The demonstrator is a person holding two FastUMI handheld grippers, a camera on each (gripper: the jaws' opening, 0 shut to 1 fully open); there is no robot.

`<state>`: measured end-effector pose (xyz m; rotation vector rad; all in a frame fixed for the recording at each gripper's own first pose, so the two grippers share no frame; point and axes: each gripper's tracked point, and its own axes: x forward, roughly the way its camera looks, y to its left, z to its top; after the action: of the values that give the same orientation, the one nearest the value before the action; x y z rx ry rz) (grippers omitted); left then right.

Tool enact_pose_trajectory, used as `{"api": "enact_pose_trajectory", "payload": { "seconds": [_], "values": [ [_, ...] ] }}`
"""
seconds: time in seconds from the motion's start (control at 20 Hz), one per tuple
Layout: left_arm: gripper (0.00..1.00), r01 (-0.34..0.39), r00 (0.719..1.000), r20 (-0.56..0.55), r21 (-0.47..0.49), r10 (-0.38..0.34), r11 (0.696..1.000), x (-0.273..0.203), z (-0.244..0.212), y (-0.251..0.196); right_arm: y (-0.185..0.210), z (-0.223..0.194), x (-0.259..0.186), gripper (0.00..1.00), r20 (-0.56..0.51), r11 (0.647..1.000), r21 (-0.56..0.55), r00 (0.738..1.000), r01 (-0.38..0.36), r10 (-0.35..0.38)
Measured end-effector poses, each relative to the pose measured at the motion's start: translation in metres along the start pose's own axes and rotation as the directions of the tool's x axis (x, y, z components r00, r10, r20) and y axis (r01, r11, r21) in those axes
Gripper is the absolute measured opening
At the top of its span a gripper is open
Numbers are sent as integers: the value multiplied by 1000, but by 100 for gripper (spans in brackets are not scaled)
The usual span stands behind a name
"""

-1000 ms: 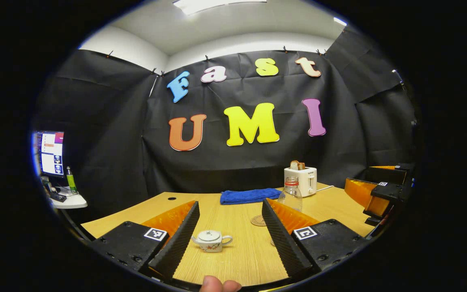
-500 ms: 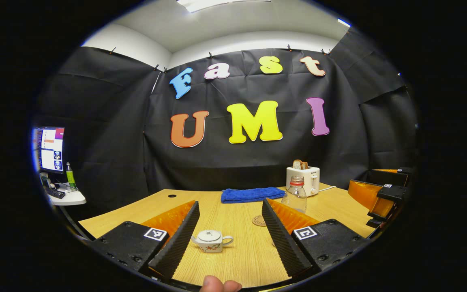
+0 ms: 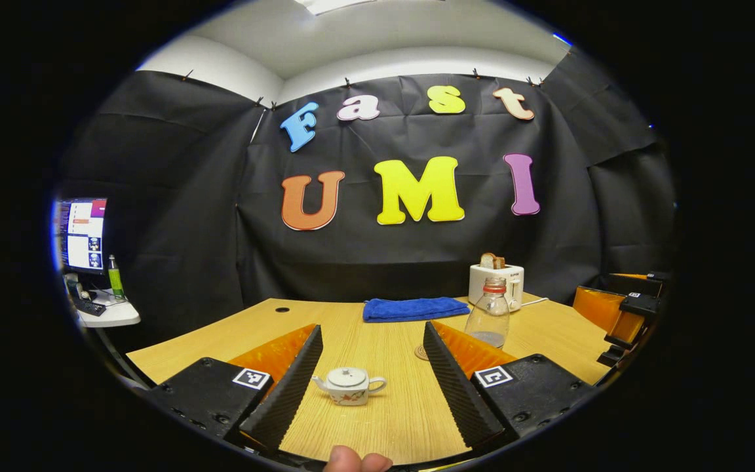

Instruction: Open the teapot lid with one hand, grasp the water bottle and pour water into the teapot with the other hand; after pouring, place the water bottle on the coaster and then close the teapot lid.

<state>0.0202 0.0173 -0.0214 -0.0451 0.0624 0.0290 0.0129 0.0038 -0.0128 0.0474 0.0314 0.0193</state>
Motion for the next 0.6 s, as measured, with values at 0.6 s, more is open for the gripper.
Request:
{"api": "enact_pose_trajectory", "payload": {
  "seconds": [0.6],
  "values": [
    [98,-4,991,-135,-32,0,999,28,-52,23,-10,-33,13,95,-67,999,7,997,39,-39]
  ]
}}
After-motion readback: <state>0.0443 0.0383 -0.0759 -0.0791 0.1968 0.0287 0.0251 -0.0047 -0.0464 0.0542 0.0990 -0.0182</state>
